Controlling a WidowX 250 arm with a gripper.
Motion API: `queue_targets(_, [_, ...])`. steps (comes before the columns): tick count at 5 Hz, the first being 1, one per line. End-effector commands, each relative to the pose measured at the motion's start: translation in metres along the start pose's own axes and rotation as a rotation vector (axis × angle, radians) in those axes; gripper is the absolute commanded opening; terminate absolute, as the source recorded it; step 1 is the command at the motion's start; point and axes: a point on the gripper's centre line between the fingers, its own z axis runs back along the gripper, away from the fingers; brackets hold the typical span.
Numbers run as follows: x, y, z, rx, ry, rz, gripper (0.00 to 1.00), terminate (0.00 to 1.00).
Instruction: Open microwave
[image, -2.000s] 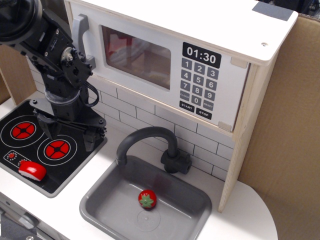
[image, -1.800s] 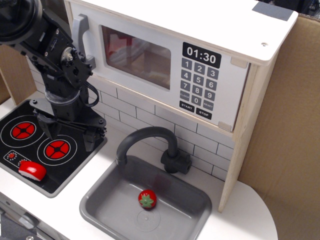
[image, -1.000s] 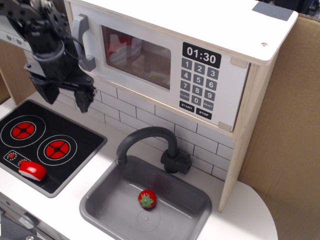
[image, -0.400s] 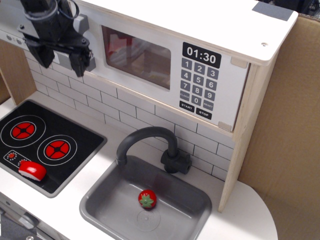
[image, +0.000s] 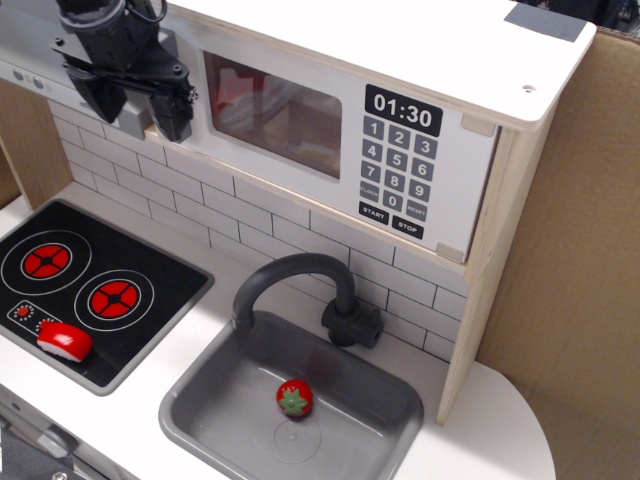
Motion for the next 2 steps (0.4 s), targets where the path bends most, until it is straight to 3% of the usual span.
queue_targets(1, [0.0233, 0.0012, 0.0136, -0.05, -0.095, -0.074, 1.0, 0.0])
queue_targets(2, [0.0264, 0.0039, 0.0142, -0.058, -0.111, -0.078, 1.0, 0.0])
